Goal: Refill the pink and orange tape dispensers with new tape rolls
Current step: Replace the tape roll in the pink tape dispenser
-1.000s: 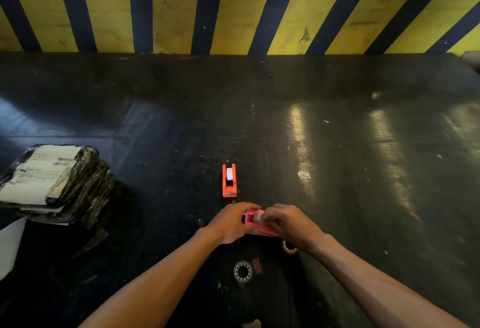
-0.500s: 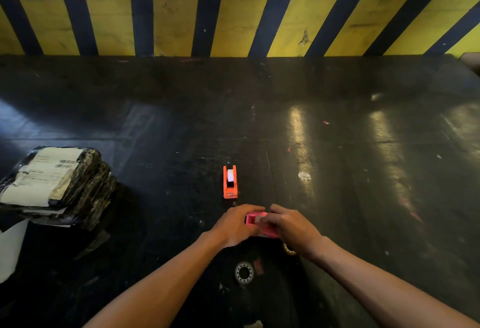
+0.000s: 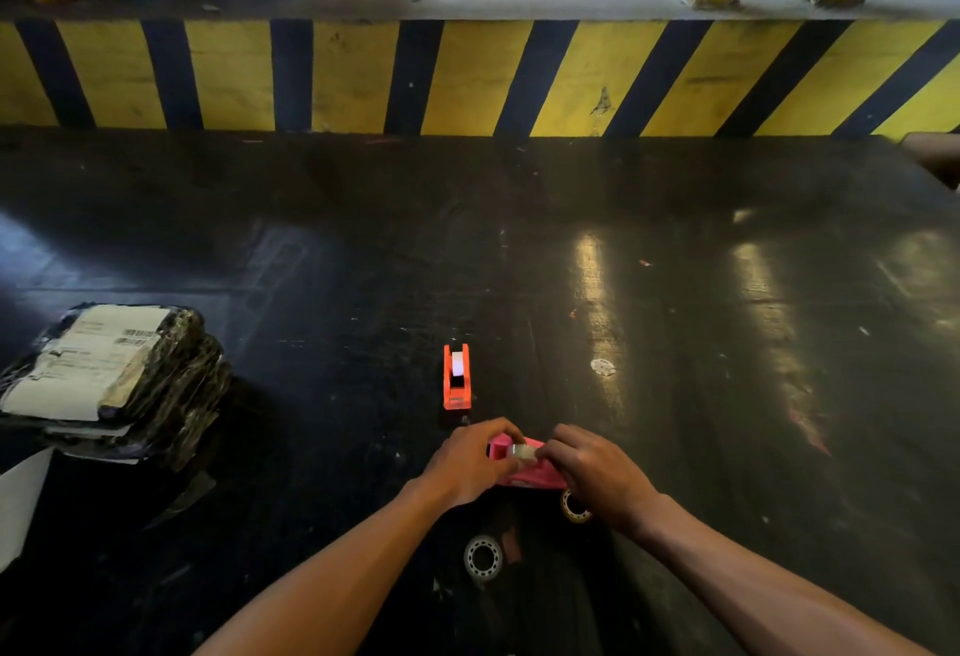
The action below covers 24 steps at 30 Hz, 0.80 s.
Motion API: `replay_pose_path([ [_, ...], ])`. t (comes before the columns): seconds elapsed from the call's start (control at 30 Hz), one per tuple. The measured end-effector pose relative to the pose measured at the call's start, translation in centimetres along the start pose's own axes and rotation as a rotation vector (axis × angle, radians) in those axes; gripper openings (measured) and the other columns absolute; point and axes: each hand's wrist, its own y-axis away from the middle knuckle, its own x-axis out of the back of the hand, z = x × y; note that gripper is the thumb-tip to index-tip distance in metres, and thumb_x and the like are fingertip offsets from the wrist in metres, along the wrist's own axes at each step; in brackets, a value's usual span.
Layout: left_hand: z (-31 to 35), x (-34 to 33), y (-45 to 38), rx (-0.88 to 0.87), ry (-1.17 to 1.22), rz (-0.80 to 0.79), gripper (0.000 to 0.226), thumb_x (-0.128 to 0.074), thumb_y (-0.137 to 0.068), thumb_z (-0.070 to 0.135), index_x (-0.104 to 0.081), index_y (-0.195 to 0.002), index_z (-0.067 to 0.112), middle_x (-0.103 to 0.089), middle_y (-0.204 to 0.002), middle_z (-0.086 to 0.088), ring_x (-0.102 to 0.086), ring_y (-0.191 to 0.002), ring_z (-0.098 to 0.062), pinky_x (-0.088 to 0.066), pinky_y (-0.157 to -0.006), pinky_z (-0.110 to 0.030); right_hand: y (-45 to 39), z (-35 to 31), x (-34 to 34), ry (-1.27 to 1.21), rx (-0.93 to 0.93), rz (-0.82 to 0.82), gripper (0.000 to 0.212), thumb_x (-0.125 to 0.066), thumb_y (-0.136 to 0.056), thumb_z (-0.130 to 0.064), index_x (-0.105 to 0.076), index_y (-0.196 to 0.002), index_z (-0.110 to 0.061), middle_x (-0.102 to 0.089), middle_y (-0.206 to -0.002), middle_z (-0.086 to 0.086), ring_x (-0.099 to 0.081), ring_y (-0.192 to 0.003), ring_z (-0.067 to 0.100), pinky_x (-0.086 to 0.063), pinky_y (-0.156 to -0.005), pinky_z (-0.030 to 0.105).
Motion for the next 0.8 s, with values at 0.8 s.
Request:
replay_pose_path([
  [0.8, 0.0, -0.3, 0.0, 0.016, 0.09, 0.03, 0.021, -0.072, -0.09, 0.027, -0.063, -0.104, 0.04, -0.06, -0.138, 0.005, -0.049, -0.123, -0.008, -0.038, -0.096, -0.029, 4.0, 2.4, -1.9, 0.063, -0.129, 0.123, 0.035, -0.086, -0.074, -0.013, -0.076, -0.106, -0.022, -0.07, -0.095, 0.001, -0.064, -0.082, 0.021, -0.052, -0.064, 0.032],
])
